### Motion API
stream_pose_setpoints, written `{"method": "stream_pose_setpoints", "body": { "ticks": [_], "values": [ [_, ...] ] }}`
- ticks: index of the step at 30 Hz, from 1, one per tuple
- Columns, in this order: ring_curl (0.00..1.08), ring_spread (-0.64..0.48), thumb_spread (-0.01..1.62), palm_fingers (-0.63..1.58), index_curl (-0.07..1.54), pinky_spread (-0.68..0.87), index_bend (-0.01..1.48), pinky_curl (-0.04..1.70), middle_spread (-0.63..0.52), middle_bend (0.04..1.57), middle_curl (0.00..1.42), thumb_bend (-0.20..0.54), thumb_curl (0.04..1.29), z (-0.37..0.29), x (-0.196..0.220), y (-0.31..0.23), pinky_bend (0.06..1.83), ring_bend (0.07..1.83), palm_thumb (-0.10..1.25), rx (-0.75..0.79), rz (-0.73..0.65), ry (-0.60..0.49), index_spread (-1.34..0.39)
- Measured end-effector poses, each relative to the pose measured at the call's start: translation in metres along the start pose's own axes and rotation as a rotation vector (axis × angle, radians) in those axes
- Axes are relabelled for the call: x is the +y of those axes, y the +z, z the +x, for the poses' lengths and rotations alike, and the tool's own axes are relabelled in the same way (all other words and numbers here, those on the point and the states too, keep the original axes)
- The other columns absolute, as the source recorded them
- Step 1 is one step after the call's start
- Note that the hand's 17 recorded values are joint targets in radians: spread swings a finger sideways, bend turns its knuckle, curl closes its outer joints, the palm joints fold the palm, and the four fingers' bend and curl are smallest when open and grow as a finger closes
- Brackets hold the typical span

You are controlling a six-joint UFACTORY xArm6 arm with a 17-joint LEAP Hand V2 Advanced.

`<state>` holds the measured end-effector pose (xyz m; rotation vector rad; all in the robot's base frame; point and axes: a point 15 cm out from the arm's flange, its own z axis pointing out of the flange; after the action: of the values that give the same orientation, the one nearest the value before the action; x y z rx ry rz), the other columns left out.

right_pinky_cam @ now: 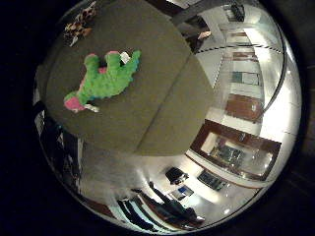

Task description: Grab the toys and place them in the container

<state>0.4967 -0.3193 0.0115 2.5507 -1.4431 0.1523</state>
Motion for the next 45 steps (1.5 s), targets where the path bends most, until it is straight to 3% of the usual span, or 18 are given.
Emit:
{"method": "stream_pose_setpoints", "body": {
  "ticks": [19,35,38,42,45],
  "values": [
    [0.27,0.18,0.96,0.0,0.3,0.36,0.18,0.17,0.03,0.19,0.29,-0.028,0.29,0.032,-0.003,0.118,0.49,0.26,0.42,0.005,-0.075,-0.062,-0.4],
    [0.27,0.17,0.96,0.04,0.3,0.36,0.18,0.16,0.03,0.2,0.31,-0.027,0.29,-0.009,0.003,0.18,0.48,0.24,0.44,-0.066,-0.111,-0.083,-0.39],
    [0.26,0.15,0.96,0.18,0.31,0.35,0.19,0.14,0.0,0.2,0.31,-0.023,0.29,-0.013,0.004,0.186,0.44,0.25,0.47,-0.07,-0.113,-0.09,-0.38],
    [0.28,-0.03,0.97,0.47,0.32,0.3,0.18,0.11,-0.11,0.27,0.35,-0.019,0.3,-0.012,0.005,0.189,0.45,0.37,0.54,-0.067,-0.106,-0.091,-0.37],
    [0.37,-0.26,0.97,0.98,0.37,-0.07,0.21,0.1,-0.26,0.44,0.44,-0.018,0.31,-0.005,0.003,0.189,0.64,0.62,0.6,-0.046,-0.079,-0.086,-0.43]
  ]
}}
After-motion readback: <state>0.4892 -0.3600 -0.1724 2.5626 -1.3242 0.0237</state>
